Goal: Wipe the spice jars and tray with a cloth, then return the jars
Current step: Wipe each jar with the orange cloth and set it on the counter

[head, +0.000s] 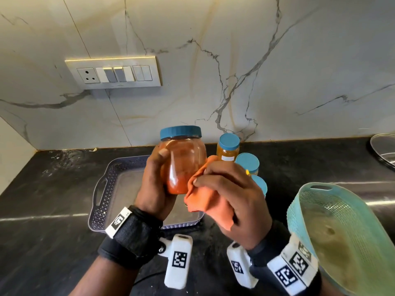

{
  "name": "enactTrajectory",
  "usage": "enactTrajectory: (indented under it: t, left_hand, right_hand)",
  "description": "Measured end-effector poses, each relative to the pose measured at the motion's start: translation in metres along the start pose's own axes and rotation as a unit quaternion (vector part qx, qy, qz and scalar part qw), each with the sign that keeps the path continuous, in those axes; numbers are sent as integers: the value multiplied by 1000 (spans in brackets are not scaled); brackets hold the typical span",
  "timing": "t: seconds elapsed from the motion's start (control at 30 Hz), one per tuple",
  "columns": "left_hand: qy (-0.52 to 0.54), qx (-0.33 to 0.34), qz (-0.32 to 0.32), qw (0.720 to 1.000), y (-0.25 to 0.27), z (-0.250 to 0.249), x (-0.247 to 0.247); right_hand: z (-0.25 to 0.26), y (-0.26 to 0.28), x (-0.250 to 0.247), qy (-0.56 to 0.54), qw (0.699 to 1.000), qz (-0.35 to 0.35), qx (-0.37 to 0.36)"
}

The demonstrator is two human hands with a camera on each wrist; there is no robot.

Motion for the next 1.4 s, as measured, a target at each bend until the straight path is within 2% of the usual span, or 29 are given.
enactTrajectory:
  t: [0.1, 0.23, 0.3, 0.4, 0.53, 0.67, 0.77, 0.93, 1.0, 1.1, 1.17, 1.23, 1.4]
  left_hand:
    - [-34, 5, 15, 999, 1, -2, -3]
    - [-113, 47, 4, 993, 3, -5, -6]
    - [-111, 49, 3, 993, 0, -4, -11]
    - [-75, 13, 31, 997, 2, 5, -9]
    - [-23, 4, 24, 999, 3, 7, -4]
    - [-25, -10, -2, 1000, 1, 0, -4]
    - [-9, 0, -19, 1000, -1, -3, -9]
    - [-52, -3, -11, 999, 7, -3, -9]
    - [-101, -8, 9, 995, 8, 0, -10]
    - [-152, 13, 20, 988, 8, -3, -5]
    - [-128, 11, 33, 991, 6, 0, -5]
    - [-82, 9, 45, 996, 6, 3, -4]
    - [-7, 23, 42, 999, 7, 2, -1]
  right_hand:
    - [0, 9, 5, 9, 1000, 16, -12]
    - [-5, 2, 3, 34, 999, 4, -31]
    - [-15, -8, -2, -14, 1000, -1, -6]
    - [-36, -24, -6, -111, 991, -12, 66]
    - [-38, -31, -4, -123, 987, -39, 100]
    - [-17, -21, -5, -54, 995, -45, 77]
    - [0, -6, 0, -2, 999, -31, 29]
    - [7, 10, 10, 58, 995, 41, -63]
    - [3, 5, 6, 55, 996, 38, -66]
    - [-15, -13, -5, 0, 1000, 5, 2]
    - [-32, -22, -8, -92, 992, -16, 79]
    - [-38, -26, -7, -133, 984, -21, 113]
    - [-2, -8, -5, 10, 1000, -13, 12]
Point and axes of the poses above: each hand's wrist, its own y-axis away from the middle knuckle, its own x-axis out of the palm, z = x × y, the point moved 5 cm from there along -y, towards the middle knuckle, and after that the axes turned 15 degrees about y, right-handed, at the moved point
